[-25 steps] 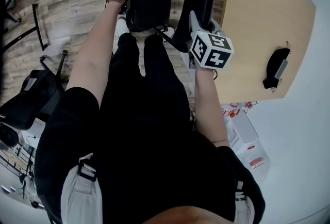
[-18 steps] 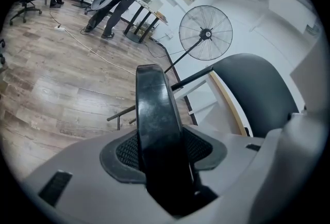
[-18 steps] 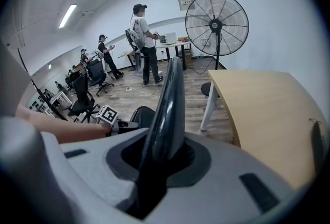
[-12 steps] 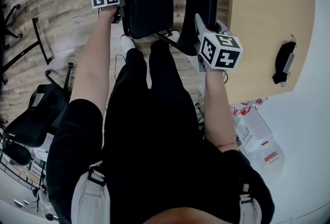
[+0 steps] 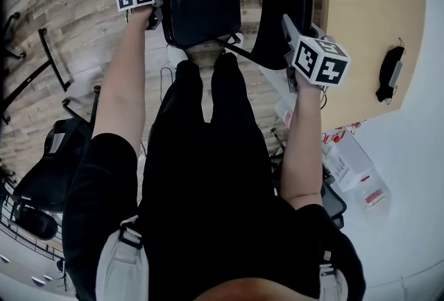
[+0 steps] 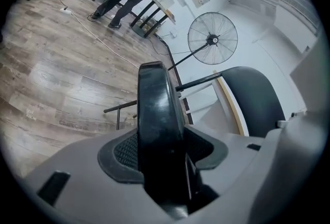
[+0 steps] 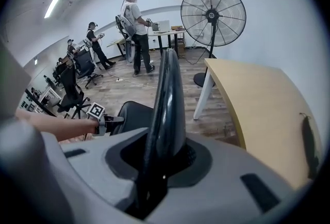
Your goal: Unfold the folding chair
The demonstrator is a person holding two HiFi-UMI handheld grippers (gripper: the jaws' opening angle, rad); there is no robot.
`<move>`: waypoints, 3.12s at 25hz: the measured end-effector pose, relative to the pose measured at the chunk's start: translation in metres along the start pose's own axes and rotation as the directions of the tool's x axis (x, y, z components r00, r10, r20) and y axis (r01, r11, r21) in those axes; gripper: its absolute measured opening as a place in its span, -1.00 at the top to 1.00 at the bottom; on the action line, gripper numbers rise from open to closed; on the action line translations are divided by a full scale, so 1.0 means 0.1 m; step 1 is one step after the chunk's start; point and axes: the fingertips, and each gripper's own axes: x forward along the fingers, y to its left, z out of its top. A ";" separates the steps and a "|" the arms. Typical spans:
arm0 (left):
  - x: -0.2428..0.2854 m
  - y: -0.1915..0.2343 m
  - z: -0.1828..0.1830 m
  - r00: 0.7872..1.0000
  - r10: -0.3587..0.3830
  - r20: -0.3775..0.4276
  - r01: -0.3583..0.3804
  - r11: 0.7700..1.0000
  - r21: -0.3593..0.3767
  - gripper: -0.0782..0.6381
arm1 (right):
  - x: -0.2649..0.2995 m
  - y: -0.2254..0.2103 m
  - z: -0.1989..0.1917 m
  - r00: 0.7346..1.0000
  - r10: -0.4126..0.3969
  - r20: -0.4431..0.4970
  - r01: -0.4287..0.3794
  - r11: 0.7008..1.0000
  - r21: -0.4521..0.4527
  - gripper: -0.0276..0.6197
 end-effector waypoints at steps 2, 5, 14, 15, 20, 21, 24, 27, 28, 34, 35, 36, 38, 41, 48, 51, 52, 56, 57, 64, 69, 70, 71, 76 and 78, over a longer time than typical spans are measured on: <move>-0.01 0.16 -0.02 1.000 -0.013 -0.002 0.013 1.000 -0.019 0.13 | 0.05 0.02 -0.02 1.000 -0.002 -0.003 0.003 1.000 0.007 0.65; -0.04 0.39 -0.05 0.999 -0.034 -0.005 0.033 0.999 -0.031 0.12 | 0.13 0.05 -0.07 1.000 -0.003 -0.006 0.003 1.000 0.019 0.65; -0.12 1.07 -0.13 0.997 -0.071 -0.003 0.071 0.995 -0.065 0.10 | 0.39 0.29 -0.14 1.000 0.021 -0.006 -0.021 1.000 0.004 0.64; -0.12 1.14 -0.14 0.997 -0.072 -0.004 0.071 0.995 -0.070 0.10 | 0.41 0.32 -0.15 1.000 0.025 -0.007 -0.025 1.000 0.001 0.64; -0.11 1.47 -0.17 0.996 -0.084 -0.006 0.083 0.992 -0.093 0.08 | 0.53 0.44 -0.19 0.999 0.033 -0.002 -0.033 0.999 -0.003 0.64; -0.12 1.53 -0.18 0.996 -0.088 -0.004 0.088 0.991 -0.098 0.08 | 0.56 0.47 -0.19 0.999 0.035 -0.002 -0.035 0.999 -0.002 0.64; -0.10 1.64 -0.18 0.994 -0.110 0.010 0.110 0.988 -0.104 0.08 | 0.62 0.47 -0.21 0.999 0.037 0.003 -0.037 0.999 0.005 0.64; -0.05 1.69 -0.18 0.991 -0.132 0.024 0.134 0.986 -0.103 0.08 | 0.64 0.40 -0.23 0.999 0.032 0.009 -0.032 0.999 0.024 0.64; -0.04 1.70 -0.18 0.990 -0.137 0.029 0.139 0.985 -0.103 0.08 | 0.65 0.37 -0.24 0.999 0.031 0.010 -0.031 0.999 0.029 0.64; 0.02 1.78 -0.17 0.986 -0.160 0.040 0.164 0.981 -0.104 0.07 | 0.70 0.28 -0.28 0.999 0.036 0.017 -0.036 0.998 0.049 0.64; 0.03 1.79 -0.17 0.985 -0.165 0.042 0.168 0.980 -0.103 0.07 | 0.70 0.27 -0.29 0.999 0.037 0.019 -0.038 0.998 0.051 0.64; 0.03 1.80 -0.17 0.985 -0.168 0.046 0.172 0.980 -0.102 0.07 | 0.71 0.26 -0.30 0.999 0.038 0.021 -0.039 0.998 0.053 0.64; 0.05 1.83 -0.17 0.983 -0.174 0.055 0.179 0.979 -0.101 0.06 | 0.72 0.23 -0.31 0.999 0.043 0.028 -0.044 0.997 0.056 0.64; 0.10 1.88 -0.16 0.981 -0.184 0.069 0.190 0.976 -0.102 0.06 | 0.76 0.18 -0.34 0.998 0.050 0.036 -0.053 0.997 0.061 0.64; 0.20 2.02 -0.16 0.974 -0.206 0.090 0.215 0.970 -0.111 0.05 | 0.86 0.04 -0.42 0.997 0.072 0.040 -0.075 0.993 0.088 0.64; 0.25 2.11 -0.15 0.971 -0.214 0.105 0.226 0.966 -0.122 0.06 | 0.92 -0.03 -0.46 0.996 0.081 0.044 -0.085 0.991 0.103 0.64; 0.27 2.14 -0.15 0.970 -0.218 0.109 0.231 0.965 -0.124 0.06 | 0.94 -0.05 -0.47 0.996 0.082 0.046 -0.087 0.990 0.107 0.64; 0.30 2.27 -0.15 0.966 -0.229 0.120 0.244 0.960 -0.137 0.06 | 1.04 -0.09 -0.51 0.995 0.091 0.049 -0.096 0.989 0.114 0.64; 0.30 2.31 -0.15 0.966 -0.227 0.123 0.243 0.960 -0.142 0.06 | 1.07 -0.10 -0.52 0.994 0.093 0.049 -0.098 0.988 0.119 0.63; 0.37 2.48 -0.14 0.965 -0.215 0.147 0.239 0.956 -0.169 0.04 | 1.20 -0.21 -0.58 0.994 0.102 0.051 -0.108 0.982 0.154 0.62; 0.34 2.50 -0.17 0.964 -0.195 0.183 0.227 0.957 -0.178 0.00 | 1.20 -0.21 -0.59 0.993 0.105 0.047 -0.112 0.980 0.164 0.61; 0.32 2.51 -0.16 0.965 -0.179 0.192 0.213 0.962 -0.174 -0.03 | 1.19 -0.21 -0.58 0.994 0.096 0.045 -0.102 0.981 0.162 0.60; 0.30 2.52 -0.15 0.967 -0.159 0.199 0.194 0.966 -0.169 -0.05 | 1.19 -0.22 -0.58 0.996 0.080 0.041 -0.085 0.985 0.152 0.57; 0.08 2.41 -0.19 0.988 -0.050 0.146 0.062 0.995 -0.076 -0.14 | 1.05 -0.28 -0.52 1.000 -0.009 0.010 0.008 0.996 0.090 0.18; -0.09 2.34 -0.20 0.991 -0.004 0.135 0.010 0.999 -0.045 -0.14 | 0.92 -0.28 -0.44 0.999 -0.035 0.011 0.034 0.997 0.064 0.15</move>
